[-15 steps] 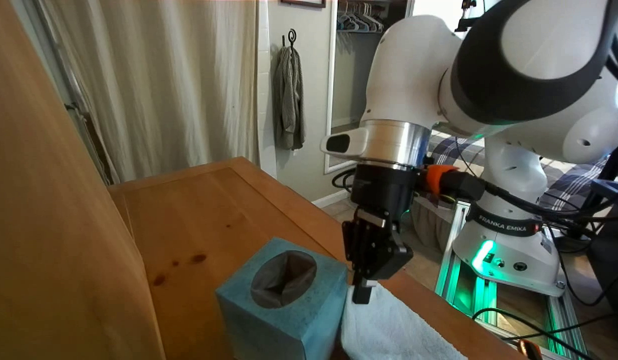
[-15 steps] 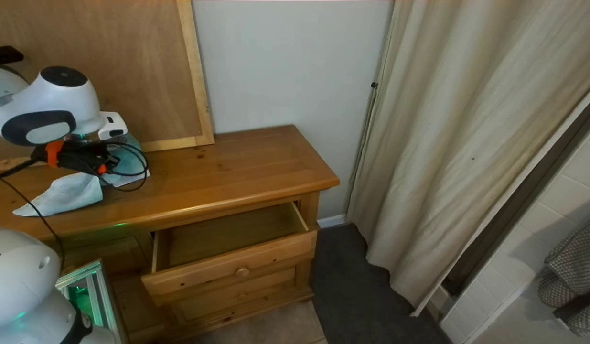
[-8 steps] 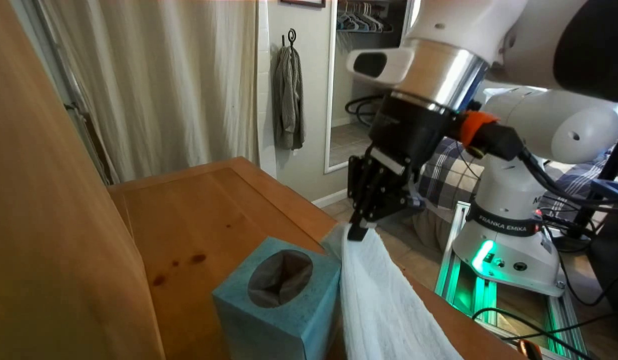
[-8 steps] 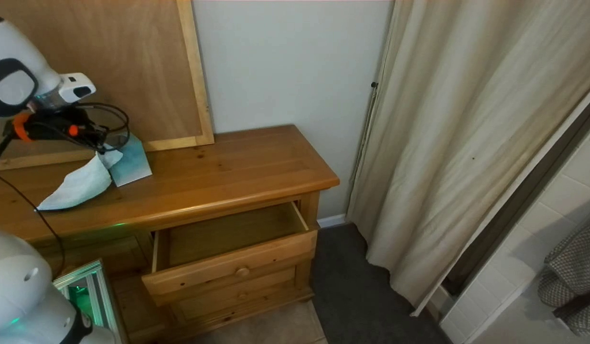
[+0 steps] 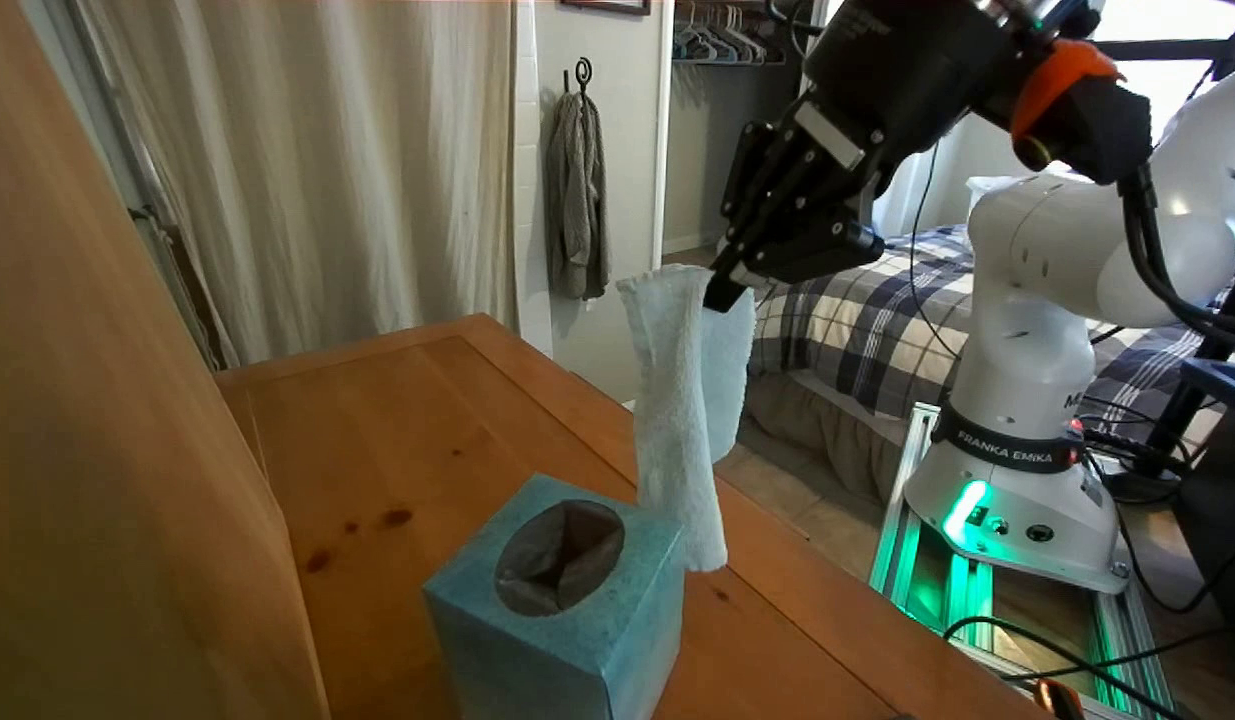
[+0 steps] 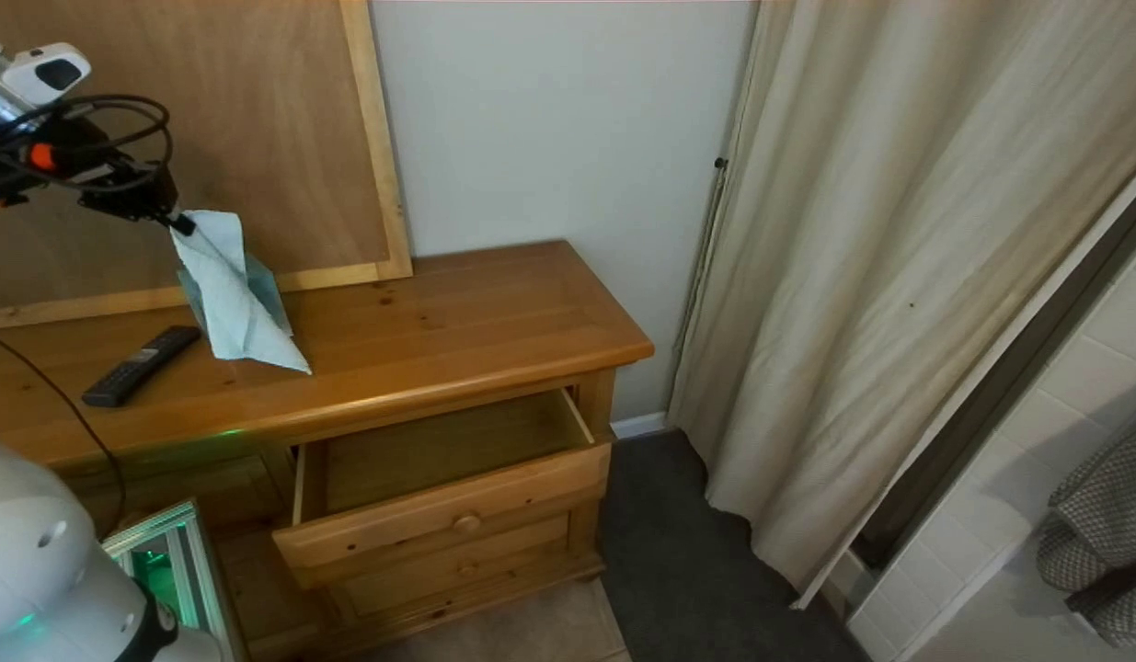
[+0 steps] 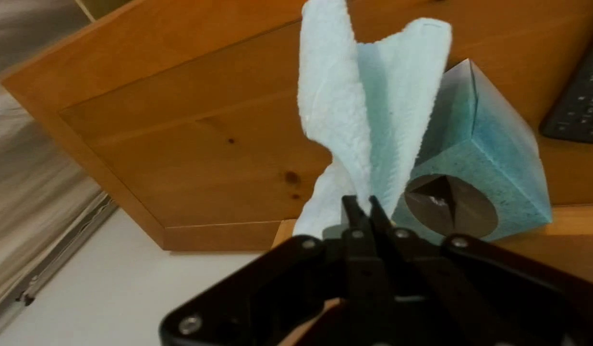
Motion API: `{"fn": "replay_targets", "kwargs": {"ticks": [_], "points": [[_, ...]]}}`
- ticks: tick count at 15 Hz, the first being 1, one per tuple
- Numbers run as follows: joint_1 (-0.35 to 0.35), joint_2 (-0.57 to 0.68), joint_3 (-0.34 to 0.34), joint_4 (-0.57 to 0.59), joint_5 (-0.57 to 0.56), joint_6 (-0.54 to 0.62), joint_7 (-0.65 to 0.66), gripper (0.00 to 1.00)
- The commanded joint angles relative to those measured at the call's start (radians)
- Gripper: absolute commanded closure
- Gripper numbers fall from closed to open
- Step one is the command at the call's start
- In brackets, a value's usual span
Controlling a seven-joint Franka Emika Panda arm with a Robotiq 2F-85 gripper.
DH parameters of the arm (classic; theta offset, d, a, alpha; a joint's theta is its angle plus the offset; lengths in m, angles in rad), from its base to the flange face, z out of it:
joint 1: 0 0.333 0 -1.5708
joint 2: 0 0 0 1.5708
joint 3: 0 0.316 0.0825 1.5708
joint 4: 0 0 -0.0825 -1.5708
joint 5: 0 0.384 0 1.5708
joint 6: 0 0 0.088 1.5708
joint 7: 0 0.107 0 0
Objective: Put the towel into the drawer
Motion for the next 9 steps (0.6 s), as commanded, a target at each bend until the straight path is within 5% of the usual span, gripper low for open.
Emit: {"fn": "replay_targets", "kwargs": {"ticks": [1,9], "points": [[0.014,0.01,-0.013,0.001,-0.023,-0.002,0.016,0.97],[-0.02,0.01,-0.003,-0.005,-0.045,0.026,0.027,0.99]]}}
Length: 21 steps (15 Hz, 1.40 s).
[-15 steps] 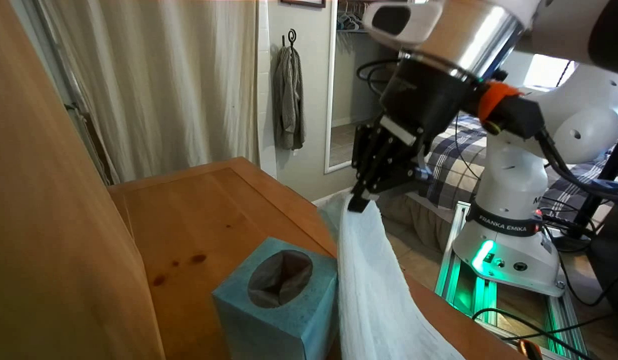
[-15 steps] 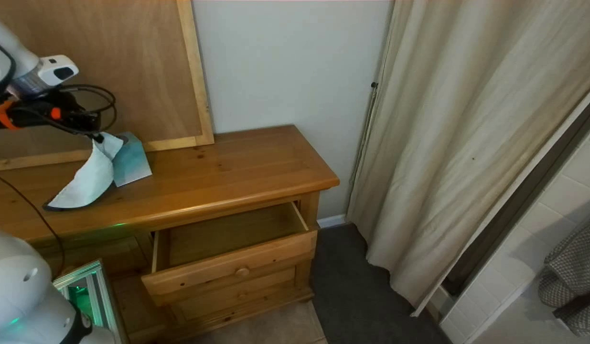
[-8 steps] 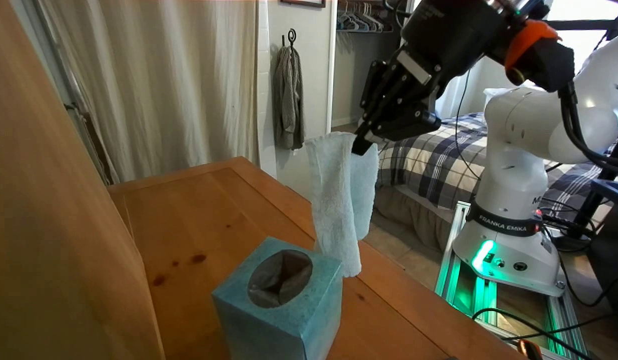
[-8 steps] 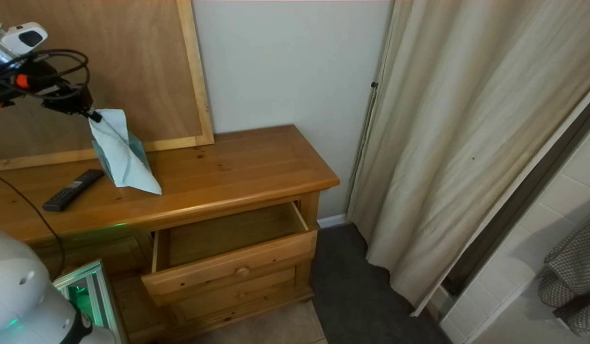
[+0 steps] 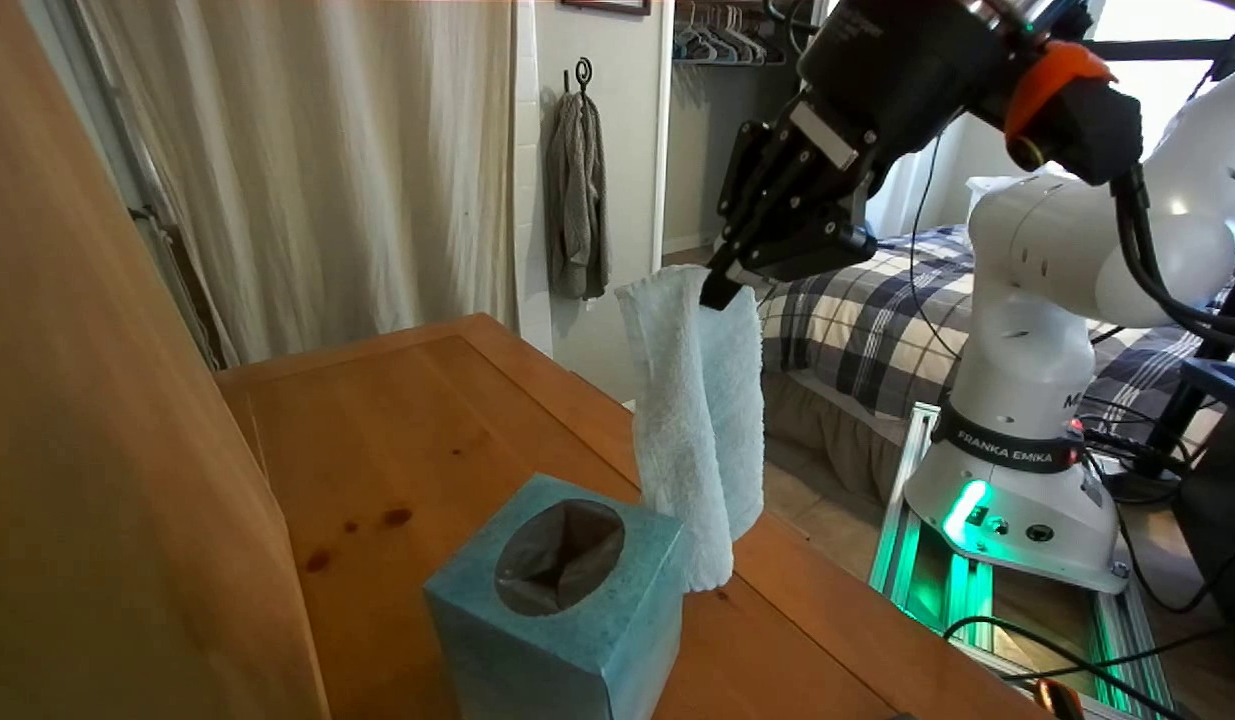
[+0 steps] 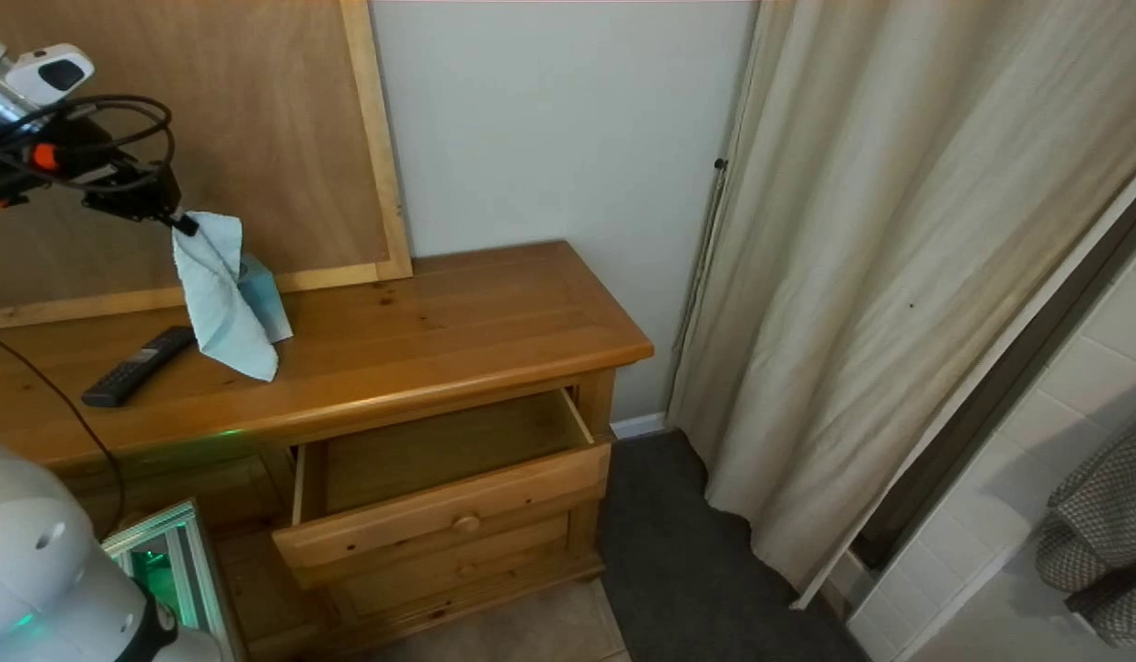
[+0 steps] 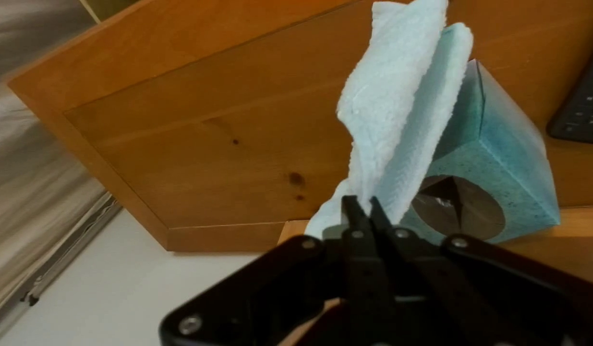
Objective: Put the towel into the drawer
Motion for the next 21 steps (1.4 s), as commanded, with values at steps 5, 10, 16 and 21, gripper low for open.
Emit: {"fn": "replay_targets", "kwargs": {"ticks": [5,10,16,21], "points": [[-0.202,0.015,0.036,-0.032,-0.164,0.166,0.127,0.99],[-0.473,-0.01,0.077,-0.042,-0.37,0.248,0.202,0.99],[-0.691,-0.003,0.122,-0.085,-0.496,0.237,0.295,0.99],[-0.748,0.014,0.109,-0.171,-0.489,0.258,0.355,0.99]]}}
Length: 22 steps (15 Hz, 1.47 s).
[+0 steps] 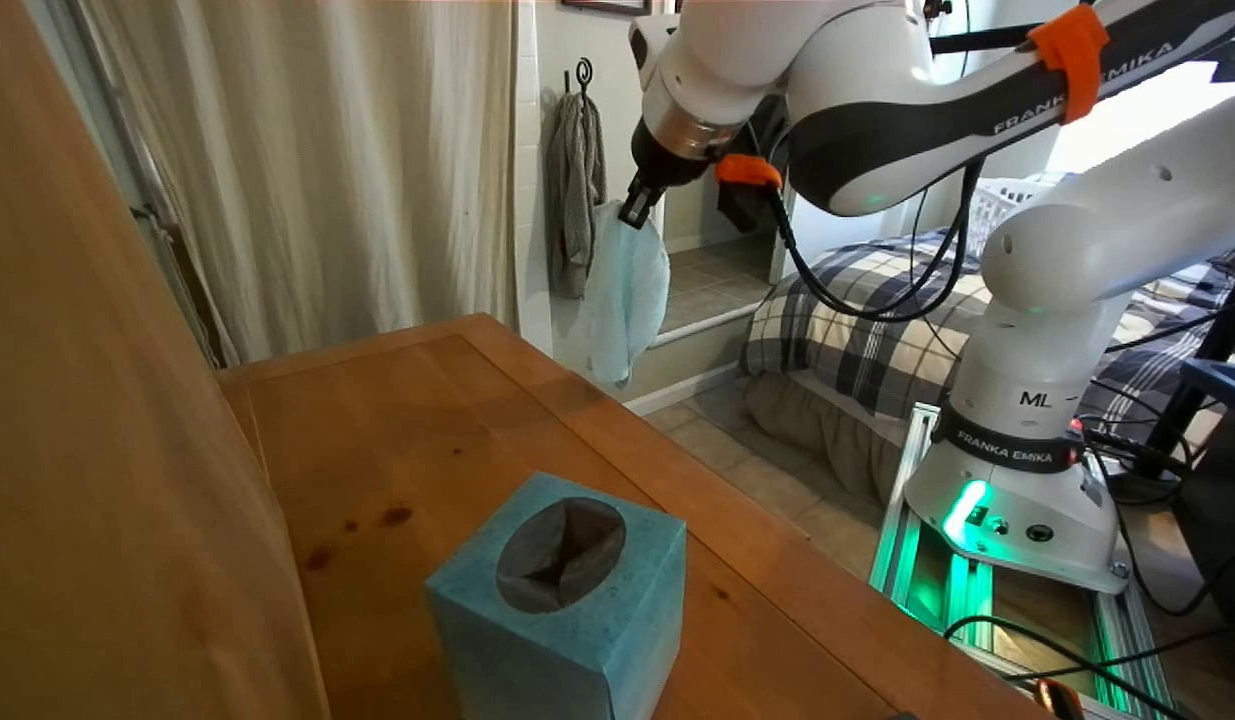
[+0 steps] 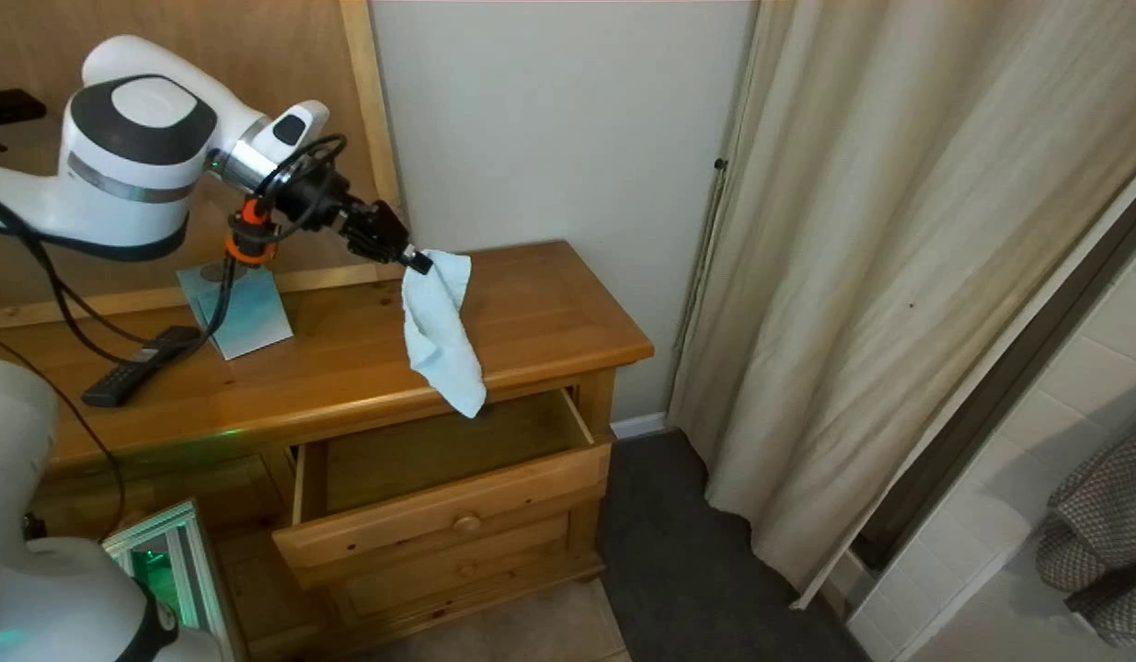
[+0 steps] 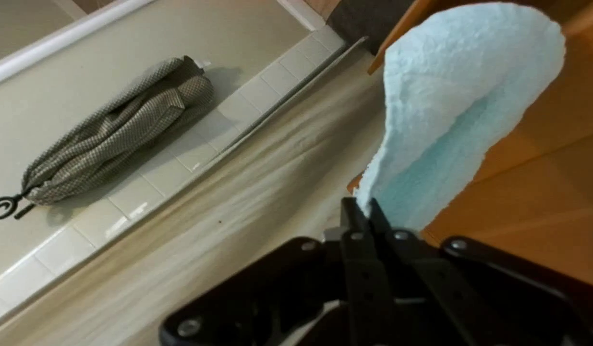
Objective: Put the towel into the drawer
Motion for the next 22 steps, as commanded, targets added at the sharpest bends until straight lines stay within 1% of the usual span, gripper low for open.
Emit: {"fn": "replay_targets", "kwargs": {"ticks": [1,2,3,6,7,8,16,17,19,22], "points": [[-0.018,0.001,-0.017,-0.069,-0.016,0.031,0.073,0.99],[-0.038,0.034,-0.013,-0.039,-0.008,0.02,0.087,0.99],[-0.033,0.041,-0.022,-0.051,0.002,0.024,0.099,0.99],[0.021,0.111,-0.075,-0.055,0.073,0.031,0.117,0.99],[0.016,0.048,-0.052,-0.054,0.02,-0.006,0.109,0.99],[0.018,0.066,-0.062,-0.051,0.016,-0.007,0.11,0.97],[0.021,0.069,-0.063,-0.047,0.015,-0.008,0.11,0.97],[0.021,0.069,-0.063,-0.047,0.015,-0.008,0.11,0.99],[0.022,0.13,-0.081,-0.046,0.03,0.004,0.087,0.99],[-0.014,0.219,-0.086,-0.049,0.015,0.024,0.1,0.99]]}}
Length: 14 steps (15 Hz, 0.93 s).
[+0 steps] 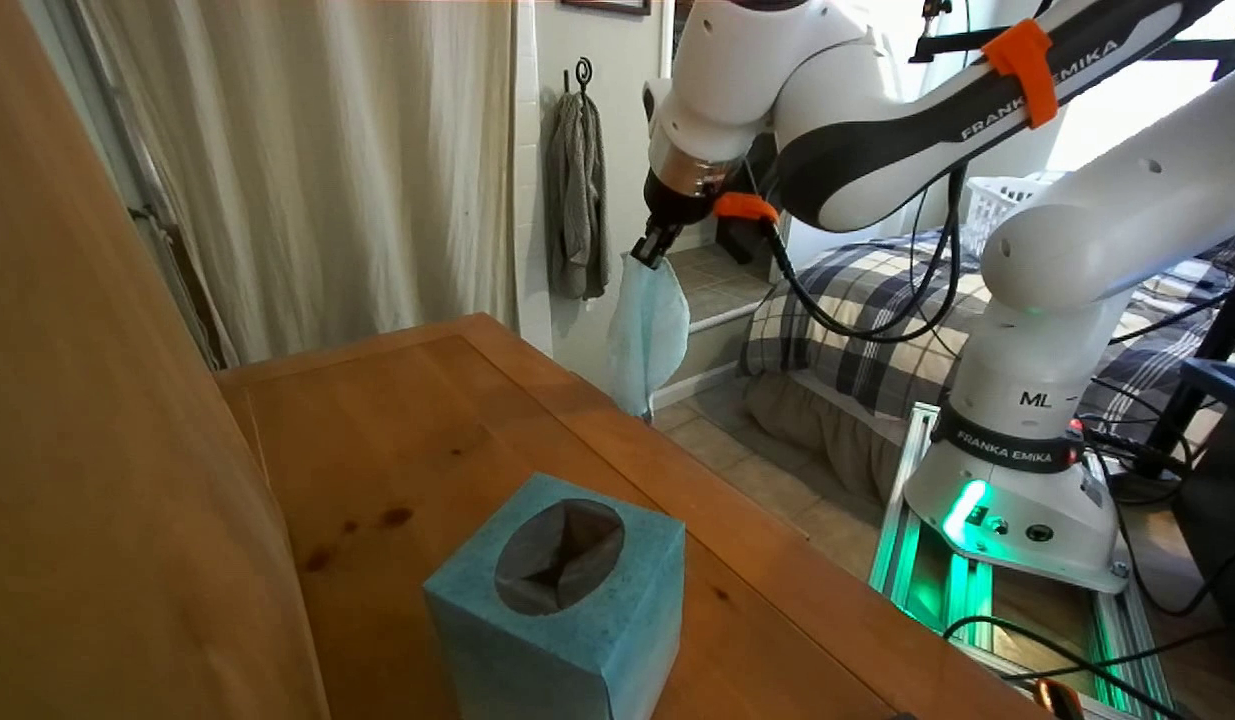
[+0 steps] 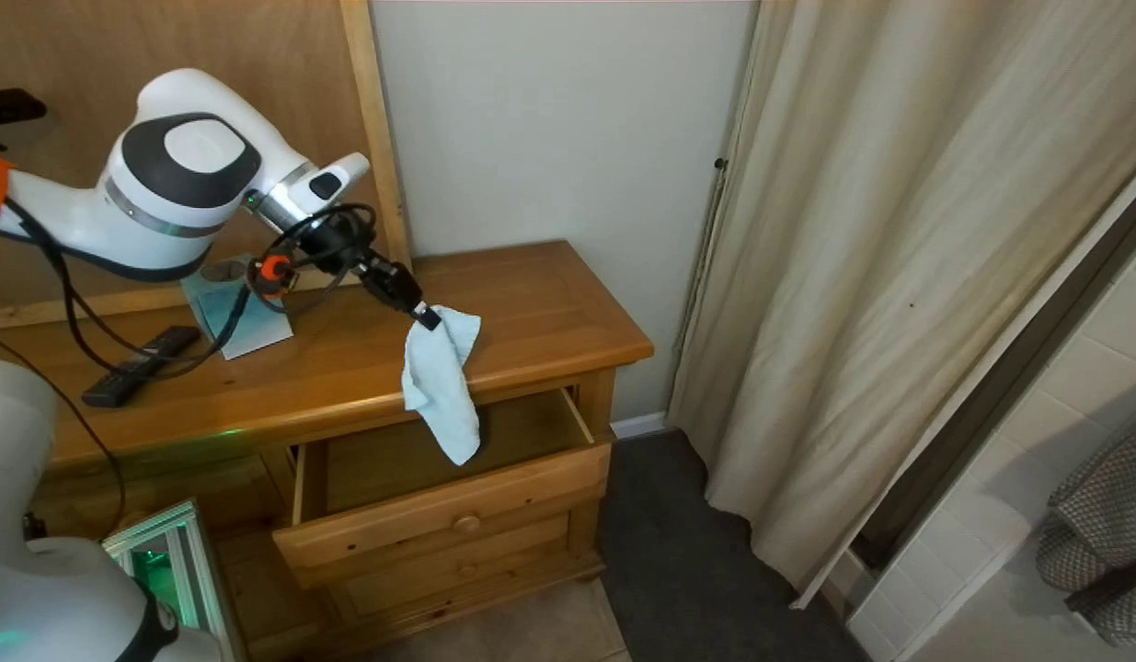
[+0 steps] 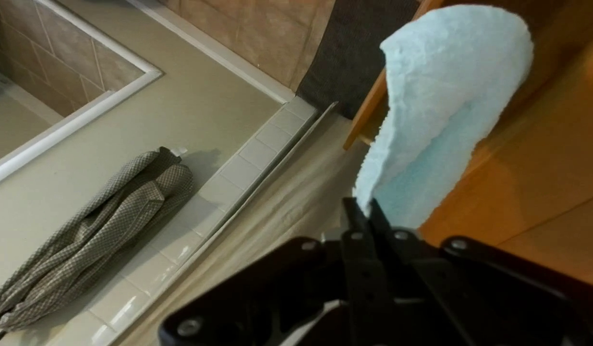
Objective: Put the towel into the drawer
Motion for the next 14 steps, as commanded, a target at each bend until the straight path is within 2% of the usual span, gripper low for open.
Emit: {"fn": "replay_targets", "kwargs": {"ticks": [1,4,7,10,14], "points": [[-0.029,0.13,-0.029,0.002,-0.03,0.026,0.016,0.99],[-0.026,0.234,-0.073,0.002,-0.034,0.05,0.011,0.99],[0.005,0.365,-0.142,0.002,-0.024,0.095,-0.012,0.99],[0.047,0.486,-0.232,0.001,-0.018,0.135,-0.044,0.99],[0.136,0.63,-0.392,0.0,0.023,0.229,-0.09,0.99]]}}
